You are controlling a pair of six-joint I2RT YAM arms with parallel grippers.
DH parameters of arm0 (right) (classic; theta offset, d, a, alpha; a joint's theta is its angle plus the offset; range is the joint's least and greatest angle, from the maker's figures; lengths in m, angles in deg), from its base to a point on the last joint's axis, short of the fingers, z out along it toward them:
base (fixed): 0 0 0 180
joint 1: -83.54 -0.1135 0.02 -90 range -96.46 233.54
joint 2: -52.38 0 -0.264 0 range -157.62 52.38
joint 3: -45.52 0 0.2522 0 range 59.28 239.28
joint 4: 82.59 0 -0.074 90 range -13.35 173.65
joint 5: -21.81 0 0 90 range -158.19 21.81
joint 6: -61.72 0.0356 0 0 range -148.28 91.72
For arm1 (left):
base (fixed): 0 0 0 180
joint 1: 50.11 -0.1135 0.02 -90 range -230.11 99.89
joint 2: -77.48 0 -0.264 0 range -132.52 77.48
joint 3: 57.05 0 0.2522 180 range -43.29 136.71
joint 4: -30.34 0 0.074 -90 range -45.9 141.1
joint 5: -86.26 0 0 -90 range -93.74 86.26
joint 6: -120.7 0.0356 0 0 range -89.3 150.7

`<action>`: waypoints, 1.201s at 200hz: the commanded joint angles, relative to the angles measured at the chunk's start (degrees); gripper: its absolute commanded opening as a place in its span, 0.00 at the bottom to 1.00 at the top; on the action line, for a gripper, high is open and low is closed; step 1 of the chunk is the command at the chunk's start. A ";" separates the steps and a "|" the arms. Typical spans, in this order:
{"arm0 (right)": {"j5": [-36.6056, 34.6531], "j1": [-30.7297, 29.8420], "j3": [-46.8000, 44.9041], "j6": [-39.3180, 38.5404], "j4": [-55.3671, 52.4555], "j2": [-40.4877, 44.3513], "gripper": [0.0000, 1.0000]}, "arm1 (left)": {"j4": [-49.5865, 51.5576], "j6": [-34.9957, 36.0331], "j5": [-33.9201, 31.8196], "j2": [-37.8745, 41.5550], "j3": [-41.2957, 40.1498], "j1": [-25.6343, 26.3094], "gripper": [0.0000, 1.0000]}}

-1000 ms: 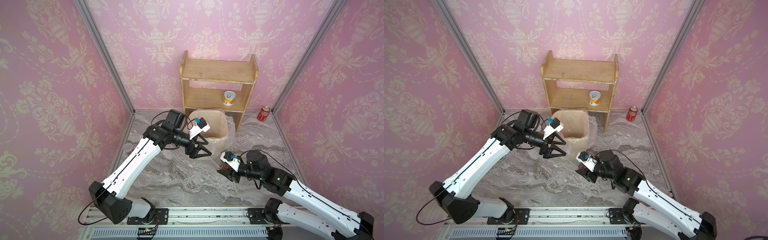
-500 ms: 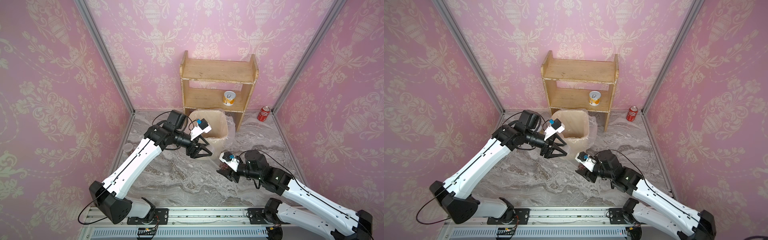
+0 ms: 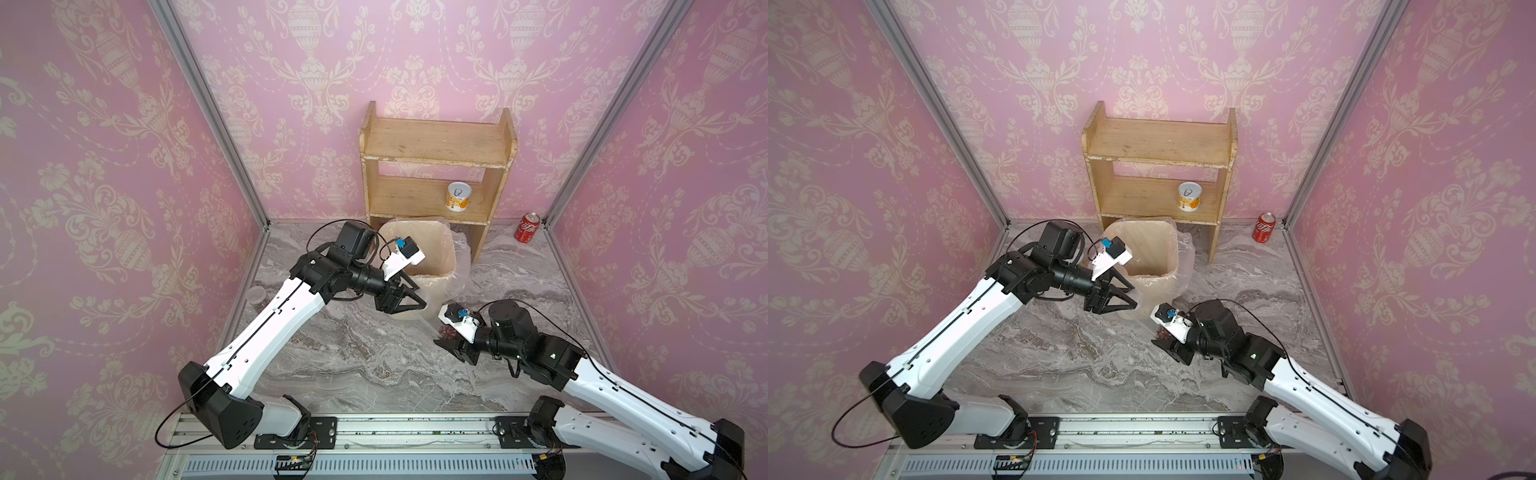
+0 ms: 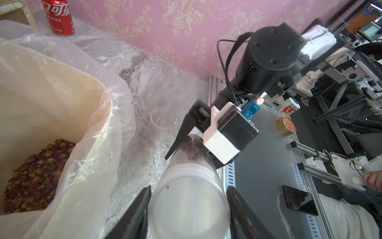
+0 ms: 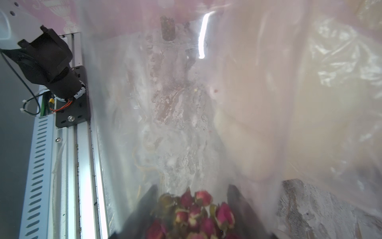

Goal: Empty the moldy dried flower tea in the jars
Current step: Unscrew the lid from the jar.

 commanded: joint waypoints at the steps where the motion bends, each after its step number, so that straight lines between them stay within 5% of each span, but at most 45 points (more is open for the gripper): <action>1: -8.79 0.04 1.84 -1.31 1.71 -0.47 0.32 | -4.82 -13.57 -5.38 -0.04 -1.03 0.28 0.28; 67: -25.49 -0.01 0.32 -2.06 8.89 0.12 0.26 | -4.54 -36.73 -12.66 -5.51 3.66 0.77 0.18; 108: -23.71 0.00 -1.08 -2.30 10.59 1.53 0.26 | -4.90 -36.90 -14.96 -6.53 3.92 1.48 0.37; 133: -20.15 -0.05 -0.68 -1.75 8.62 1.58 0.26 | -11.92 -36.19 -11.54 -4.56 1.39 1.54 0.61; 158: -16.59 -0.04 -1.17 -0.78 7.68 2.70 0.26 | -15.66 -28.58 -8.42 -1.29 -0.02 1.53 0.82; 178: -13.18 0.10 -1.93 0.03 7.04 4.34 0.25 | -13.56 -14.34 -7.59 2.75 -1.41 1.49 0.98; 203: -6.35 1.21 -2.32 0.52 5.95 5.43 0.25 | -9.72 3.97 -5.82 8.27 -5.70 1.48 0.99; 240: 4.81 2.32 -2.64 0.35 6.81 4.89 0.26 | -12.47 13.16 -1.72 13.13 -10.91 1.48 0.99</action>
